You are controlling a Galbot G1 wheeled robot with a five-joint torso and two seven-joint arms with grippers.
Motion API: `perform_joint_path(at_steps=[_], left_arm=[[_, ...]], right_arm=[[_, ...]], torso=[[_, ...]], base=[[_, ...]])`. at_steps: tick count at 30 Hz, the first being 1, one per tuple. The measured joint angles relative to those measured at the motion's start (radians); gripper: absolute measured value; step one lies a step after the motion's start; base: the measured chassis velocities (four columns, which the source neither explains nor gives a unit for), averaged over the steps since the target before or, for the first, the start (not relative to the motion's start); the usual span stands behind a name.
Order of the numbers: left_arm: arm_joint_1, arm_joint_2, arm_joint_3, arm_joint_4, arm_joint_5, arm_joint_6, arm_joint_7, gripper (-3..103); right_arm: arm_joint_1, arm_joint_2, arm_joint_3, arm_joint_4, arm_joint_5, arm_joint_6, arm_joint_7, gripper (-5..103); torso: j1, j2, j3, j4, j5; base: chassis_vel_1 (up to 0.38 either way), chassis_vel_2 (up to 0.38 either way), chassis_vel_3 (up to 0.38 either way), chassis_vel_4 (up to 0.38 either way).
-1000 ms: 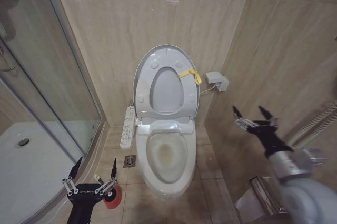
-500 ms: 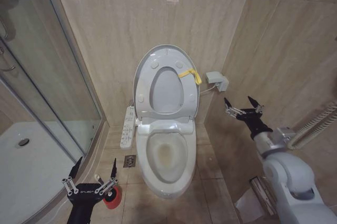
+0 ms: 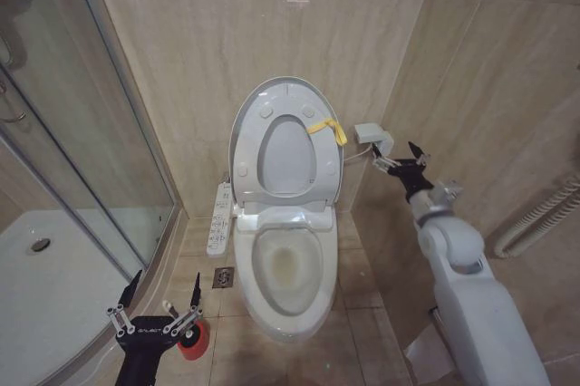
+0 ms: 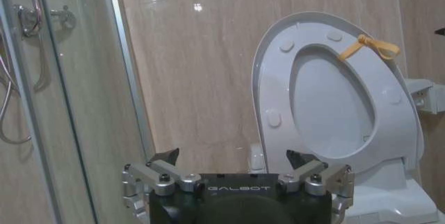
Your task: Open the toilet lid, clean the toilet bowl with a toilet brush, close the toilet lid, and flush.
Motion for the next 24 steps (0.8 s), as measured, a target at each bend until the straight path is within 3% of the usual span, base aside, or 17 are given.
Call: perform_joint_path(at_steps=[8,12,24], left_arm=[[0.000,0.000,0.000,0.000,0.000,0.000,0.000,100],[0.000,0.000,0.000,0.000,0.000,0.000,0.000,100],[0.000,0.000,0.000,0.000,0.000,0.000,0.000,100]], right_arm=[[0.171,0.020,-0.064,-0.185,-0.078,0.051,-0.002,100],[0.281,0.048,-0.099,-0.336,-0.179,0.118,0.010,100],[0.429,0.106,-0.141,-0.587,-0.312,0.298,0.066,100]], torso=[[0.000,0.000,0.000,0.0001,-0.0001],[0.000,0.000,0.000,0.0001,0.0000],[0.000,0.000,0.000,0.0000,0.0000]], base=[[0.000,0.000,0.000,0.000],[0.000,0.000,0.000,0.000],[0.000,0.000,0.000,0.000]])
